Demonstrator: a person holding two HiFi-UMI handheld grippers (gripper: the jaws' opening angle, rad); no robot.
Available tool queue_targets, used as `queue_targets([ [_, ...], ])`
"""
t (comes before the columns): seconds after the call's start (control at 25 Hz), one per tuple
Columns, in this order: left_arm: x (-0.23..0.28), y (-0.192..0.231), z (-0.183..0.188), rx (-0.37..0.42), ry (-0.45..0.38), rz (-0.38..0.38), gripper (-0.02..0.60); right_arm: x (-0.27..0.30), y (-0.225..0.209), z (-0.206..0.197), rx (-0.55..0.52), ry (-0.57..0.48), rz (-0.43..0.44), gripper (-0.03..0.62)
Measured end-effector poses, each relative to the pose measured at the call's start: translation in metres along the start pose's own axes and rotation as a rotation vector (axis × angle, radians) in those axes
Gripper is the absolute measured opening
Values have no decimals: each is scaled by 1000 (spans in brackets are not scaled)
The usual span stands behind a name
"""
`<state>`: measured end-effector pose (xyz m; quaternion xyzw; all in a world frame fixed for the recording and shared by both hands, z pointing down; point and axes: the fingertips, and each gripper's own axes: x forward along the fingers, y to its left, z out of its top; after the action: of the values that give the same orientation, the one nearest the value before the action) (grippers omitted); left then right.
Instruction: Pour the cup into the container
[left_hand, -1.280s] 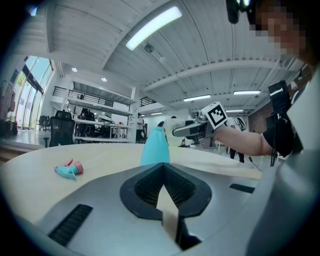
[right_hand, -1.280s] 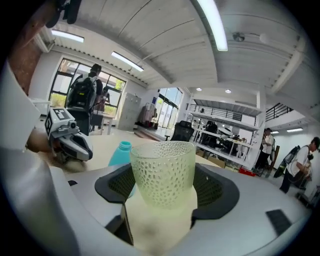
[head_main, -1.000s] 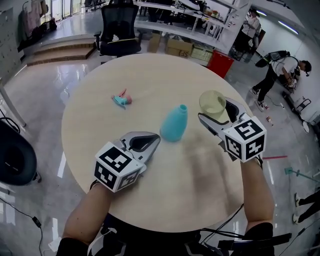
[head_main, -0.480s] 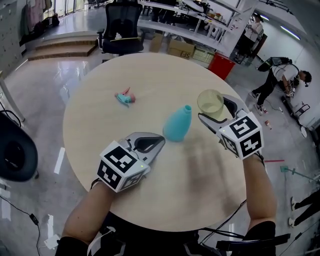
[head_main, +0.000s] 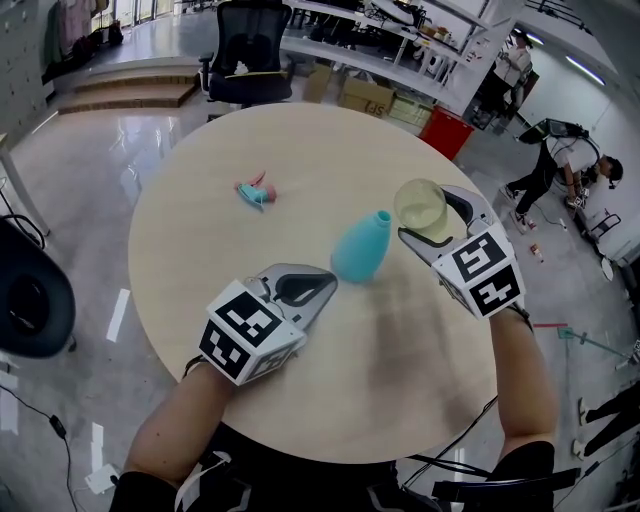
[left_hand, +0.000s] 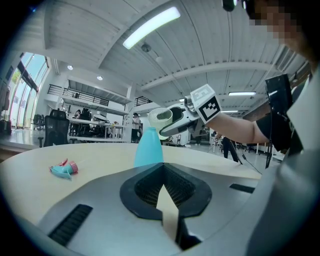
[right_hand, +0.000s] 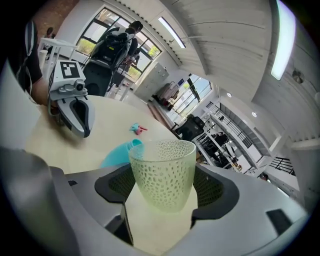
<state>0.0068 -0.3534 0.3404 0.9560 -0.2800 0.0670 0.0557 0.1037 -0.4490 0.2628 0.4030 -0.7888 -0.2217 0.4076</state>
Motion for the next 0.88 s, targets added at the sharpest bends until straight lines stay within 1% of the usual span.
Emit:
queue_targets([
  [0.28, 0, 1, 0, 0, 0, 0, -2, 5, 3, 1, -103, 50, -11, 367],
  [0.56, 0, -5, 0, 4, 0, -21, -2, 6, 3, 3, -192, 79, -31, 367],
  [0.76, -1, -5, -2, 6, 1, -29, -2, 7, 4, 5, -229, 100, -31, 367],
  [0.88, -2, -5, -1, 4, 1, -31, -2, 8, 3, 5, -234, 112, -26, 367],
])
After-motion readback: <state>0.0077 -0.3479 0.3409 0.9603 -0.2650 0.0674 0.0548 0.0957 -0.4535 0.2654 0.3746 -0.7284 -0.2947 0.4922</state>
